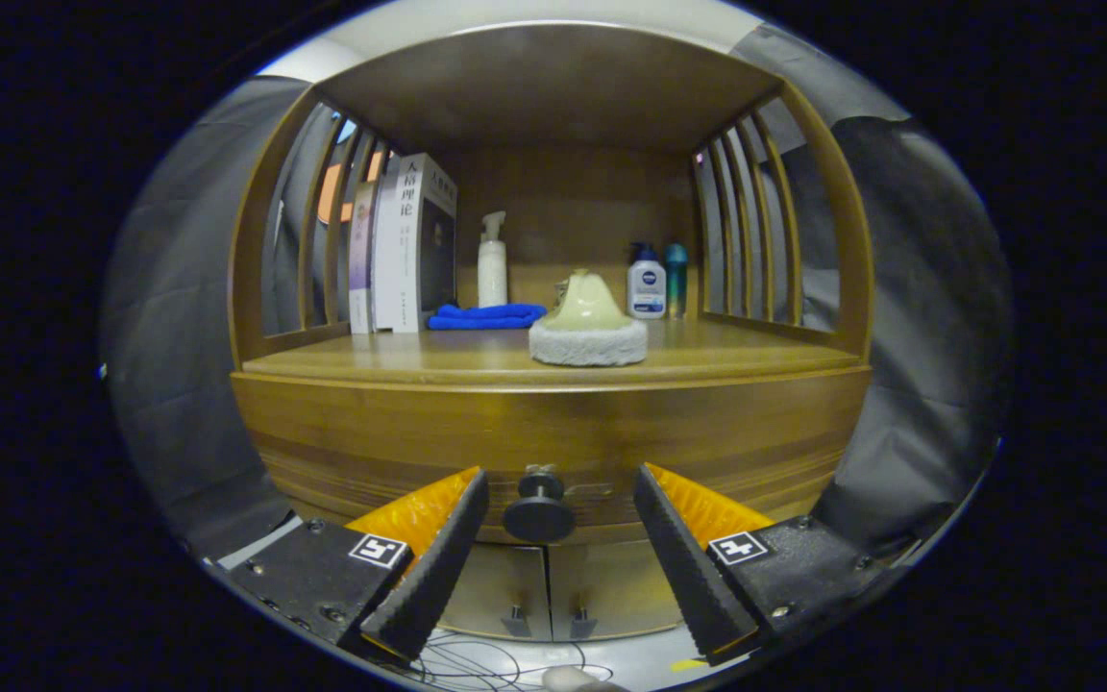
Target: Pull open the drawer, take out the items inside it, and place them on the countertop above the cabinet.
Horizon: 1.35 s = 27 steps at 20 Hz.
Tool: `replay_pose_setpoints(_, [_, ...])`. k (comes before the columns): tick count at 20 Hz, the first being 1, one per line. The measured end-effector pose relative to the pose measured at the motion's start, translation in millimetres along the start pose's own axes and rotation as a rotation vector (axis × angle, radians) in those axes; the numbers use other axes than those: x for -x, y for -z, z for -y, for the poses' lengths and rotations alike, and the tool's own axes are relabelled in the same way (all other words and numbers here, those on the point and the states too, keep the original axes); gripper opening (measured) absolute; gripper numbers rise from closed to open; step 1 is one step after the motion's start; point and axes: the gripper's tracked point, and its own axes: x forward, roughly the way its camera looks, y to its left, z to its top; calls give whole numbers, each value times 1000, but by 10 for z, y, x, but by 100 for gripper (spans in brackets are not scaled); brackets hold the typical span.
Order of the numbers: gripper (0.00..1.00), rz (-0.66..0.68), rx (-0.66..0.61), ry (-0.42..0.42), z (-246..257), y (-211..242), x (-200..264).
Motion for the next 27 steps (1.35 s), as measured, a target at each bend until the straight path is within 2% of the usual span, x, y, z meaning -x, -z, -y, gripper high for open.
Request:
replay_pose_setpoints(6, [99, 123, -13, 3, 329, -452, 1014])
replay_pose_setpoints(11, [99, 162, -40, 27, 608, -468, 1716])
replay_pose_setpoints(19, [99, 162, -39, 52, 857, -296, 2064])
replay_pose_setpoints(27, [99, 192, -14, 55, 968, -457, 2207])
